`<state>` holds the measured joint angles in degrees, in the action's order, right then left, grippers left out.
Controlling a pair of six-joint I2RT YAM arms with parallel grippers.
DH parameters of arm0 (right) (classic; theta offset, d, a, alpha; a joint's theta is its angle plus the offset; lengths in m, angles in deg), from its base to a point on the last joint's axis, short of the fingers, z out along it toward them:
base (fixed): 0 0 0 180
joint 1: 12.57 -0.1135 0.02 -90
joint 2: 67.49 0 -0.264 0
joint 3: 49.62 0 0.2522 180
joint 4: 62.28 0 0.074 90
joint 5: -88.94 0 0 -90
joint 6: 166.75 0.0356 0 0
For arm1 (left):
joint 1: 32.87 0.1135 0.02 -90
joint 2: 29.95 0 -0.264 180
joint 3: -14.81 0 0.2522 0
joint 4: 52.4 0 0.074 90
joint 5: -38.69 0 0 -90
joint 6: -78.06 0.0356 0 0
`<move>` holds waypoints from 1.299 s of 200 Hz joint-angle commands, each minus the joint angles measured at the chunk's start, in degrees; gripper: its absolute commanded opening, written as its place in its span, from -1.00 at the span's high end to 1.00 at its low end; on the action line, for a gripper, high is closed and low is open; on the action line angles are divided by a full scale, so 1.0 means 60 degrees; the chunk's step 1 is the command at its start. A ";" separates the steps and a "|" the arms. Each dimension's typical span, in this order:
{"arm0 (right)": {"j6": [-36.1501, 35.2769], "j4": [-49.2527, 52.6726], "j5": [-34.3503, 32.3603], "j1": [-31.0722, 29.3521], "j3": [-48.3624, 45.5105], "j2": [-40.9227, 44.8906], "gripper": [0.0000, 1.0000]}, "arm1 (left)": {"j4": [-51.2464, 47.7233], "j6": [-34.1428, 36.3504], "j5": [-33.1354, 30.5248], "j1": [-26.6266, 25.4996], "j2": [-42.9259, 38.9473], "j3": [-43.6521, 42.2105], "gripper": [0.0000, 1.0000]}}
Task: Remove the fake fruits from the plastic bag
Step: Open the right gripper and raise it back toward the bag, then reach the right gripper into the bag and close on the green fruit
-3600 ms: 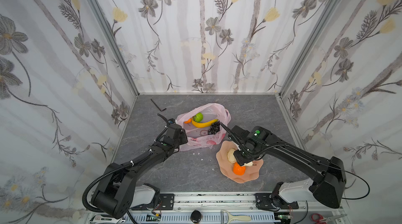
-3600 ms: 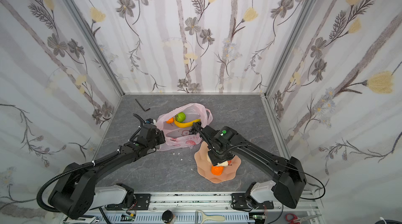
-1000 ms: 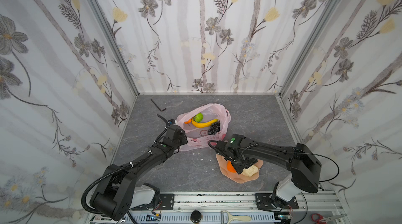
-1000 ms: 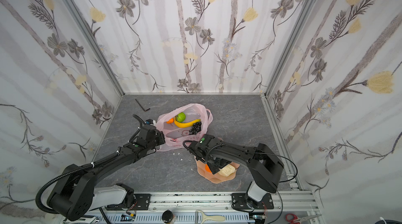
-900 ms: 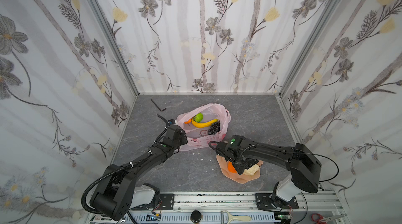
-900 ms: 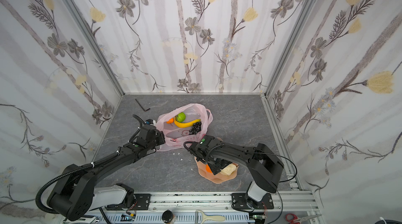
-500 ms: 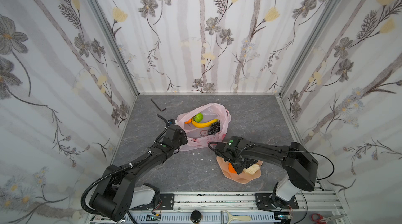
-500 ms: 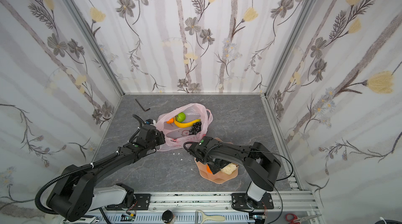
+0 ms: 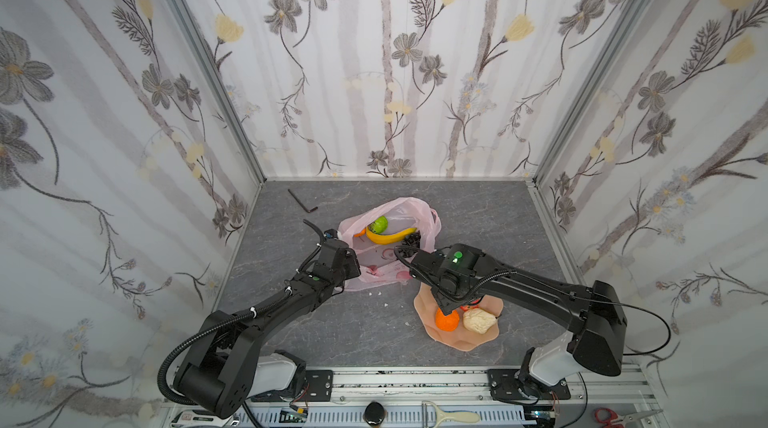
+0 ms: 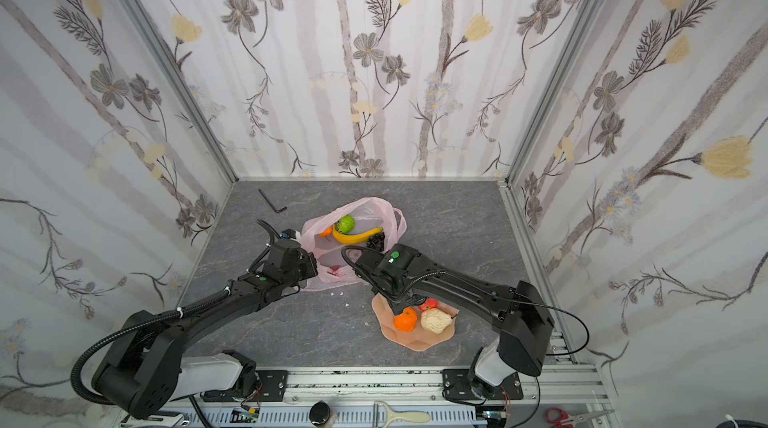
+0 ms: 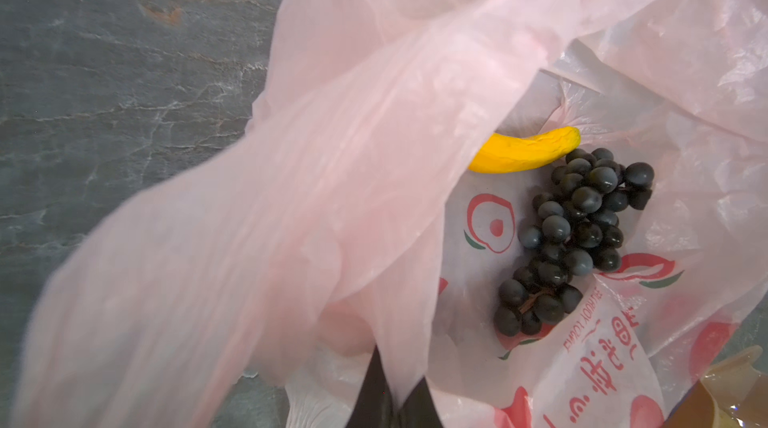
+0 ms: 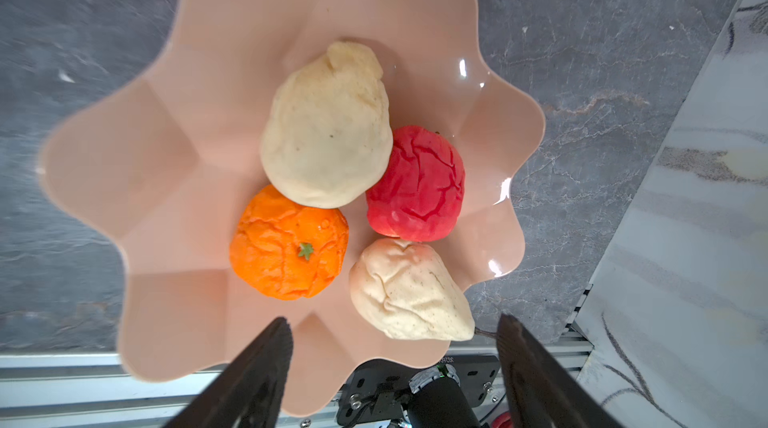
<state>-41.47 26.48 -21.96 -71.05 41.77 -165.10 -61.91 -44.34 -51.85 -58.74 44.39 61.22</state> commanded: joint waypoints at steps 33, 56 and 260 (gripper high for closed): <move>-0.0988 -0.4401 0.1403 0.0088 0.0315 0.0816 -0.53 | 0.0145 -0.0096 0.0197 -0.0097 -0.0206 0.0082 1.00; -0.1075 -0.6432 0.2116 0.0671 -0.0222 0.0740 -0.53 | 0.0100 -0.0278 0.0277 -0.0185 -0.0210 0.0100 1.00; 0.3860 -1.3458 0.4745 0.3169 0.1118 -0.4727 -0.33 | -0.0589 -0.1189 -0.0305 -0.0652 -0.0745 0.0665 1.00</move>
<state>-22.47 -52.18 7.56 -52.08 45.20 -190.52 -65.63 -50.35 -51.80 -62.19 40.39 64.67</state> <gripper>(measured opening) 0.667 0.068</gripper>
